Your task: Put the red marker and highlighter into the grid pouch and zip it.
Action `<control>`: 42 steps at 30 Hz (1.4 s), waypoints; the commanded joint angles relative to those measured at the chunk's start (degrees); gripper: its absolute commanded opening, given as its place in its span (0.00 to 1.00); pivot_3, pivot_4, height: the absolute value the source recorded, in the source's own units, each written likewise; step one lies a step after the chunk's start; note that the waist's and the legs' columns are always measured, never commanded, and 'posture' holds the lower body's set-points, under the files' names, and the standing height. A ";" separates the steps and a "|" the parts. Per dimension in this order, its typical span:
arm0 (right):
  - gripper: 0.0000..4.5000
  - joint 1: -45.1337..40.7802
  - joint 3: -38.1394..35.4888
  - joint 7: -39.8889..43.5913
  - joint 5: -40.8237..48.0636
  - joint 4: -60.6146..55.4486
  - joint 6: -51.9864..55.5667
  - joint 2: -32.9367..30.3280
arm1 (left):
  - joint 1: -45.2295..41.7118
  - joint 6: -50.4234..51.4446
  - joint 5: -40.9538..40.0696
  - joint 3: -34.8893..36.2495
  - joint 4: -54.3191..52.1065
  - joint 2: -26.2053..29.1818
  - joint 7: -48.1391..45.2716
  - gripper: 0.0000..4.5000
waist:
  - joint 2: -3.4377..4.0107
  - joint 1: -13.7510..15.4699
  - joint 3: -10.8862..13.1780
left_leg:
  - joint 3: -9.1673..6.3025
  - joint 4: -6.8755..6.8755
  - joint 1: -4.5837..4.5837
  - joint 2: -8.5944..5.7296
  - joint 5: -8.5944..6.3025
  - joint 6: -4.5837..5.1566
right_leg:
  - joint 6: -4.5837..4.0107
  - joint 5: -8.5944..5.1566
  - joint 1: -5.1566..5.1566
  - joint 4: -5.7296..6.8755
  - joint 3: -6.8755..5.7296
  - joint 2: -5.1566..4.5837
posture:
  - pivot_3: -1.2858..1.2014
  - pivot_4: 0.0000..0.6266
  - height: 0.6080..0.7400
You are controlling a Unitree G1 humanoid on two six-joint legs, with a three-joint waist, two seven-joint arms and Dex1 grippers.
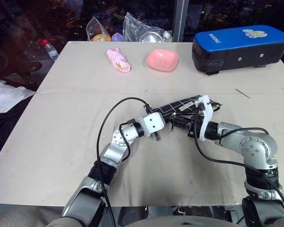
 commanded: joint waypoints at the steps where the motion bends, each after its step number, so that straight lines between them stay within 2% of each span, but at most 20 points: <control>1: 0.01 -0.78 -1.80 0.15 0.93 -1.14 -1.28 -0.43 | -0.84 -1.30 -0.03 0.80 -0.18 -0.04 1.06 0.00 | 0.00 -0.01 0.00 | 0.00 0.00 0.00 0.00 0.00 0.00 | 0.00 0.00 0.00 0.00 0.00 0.00 | 0.52 0.24 0.83; 9: 0.01 -0.58 -8.90 -2.39 4.77 -0.15 -0.62 -0.42 | -0.15 -1.28 -0.37 1.60 -0.03 0.81 1.61 0.00 | 0.00 -0.02 0.00 | -0.01 -0.01 0.00 0.00 0.00 0.00 | 0.00 0.00 0.00 0.00 0.00 0.00 | 0.52 0.24 0.83; 18: 0.01 -0.15 -14.37 -3.26 7.27 2.41 -1.08 -4.71 | -0.02 -1.58 -0.47 2.24 0.40 1.79 2.40 0.00 | 0.00 -0.02 0.00 | 0.00 -0.01 0.00 0.01 0.00 0.01 | 0.00 0.00 0.00 0.00 0.01 0.01 | 0.52 0.24 0.83; 30: 0.01 -2.20 -19.12 -1.48 3.54 12.73 -5.20 -14.04 | 1.21 -1.11 -0.74 3.26 -0.38 3.10 3.64 0.00 | 0.00 -0.01 0.00 | 0.04 -0.02 0.00 0.00 0.00 0.01 | 0.00 0.00 0.00 -0.01 0.02 0.00 | 0.52 0.24 0.83; 36: 0.01 -1.49 -17.97 1.15 3.33 13.05 -5.83 -15.37 | 1.38 -0.90 -1.76 3.48 -0.54 3.17 2.83 0.00 | 0.01 -0.08 0.00 | 0.05 -0.04 0.01 0.02 0.00 0.00 | 0.00 0.00 -0.01 -0.01 0.02 0.03 | 0.52 0.24 0.83; 39: 0.19 0.13 -16.84 3.62 4.13 11.02 -5.66 -15.31 | 1.40 -0.71 -2.34 3.74 -0.96 3.19 2.30 0.00 | 0.01 -0.06 0.00 | 0.04 -0.04 0.01 0.02 0.00 0.00 | 0.00 0.00 -0.01 -0.02 0.03 0.02 | 0.52 0.24 0.83; 42: 0.51 2.74 -15.36 7.56 3.35 9.66 -6.48 -16.75 | 1.66 0.04 -3.39 4.14 -2.08 3.49 1.20 0.21 | 0.01 -0.03 0.00 | 0.02 -0.04 0.01 0.02 0.00 0.00 | 0.00 0.00 -0.01 -0.02 0.03 0.02 | 0.52 0.24 0.83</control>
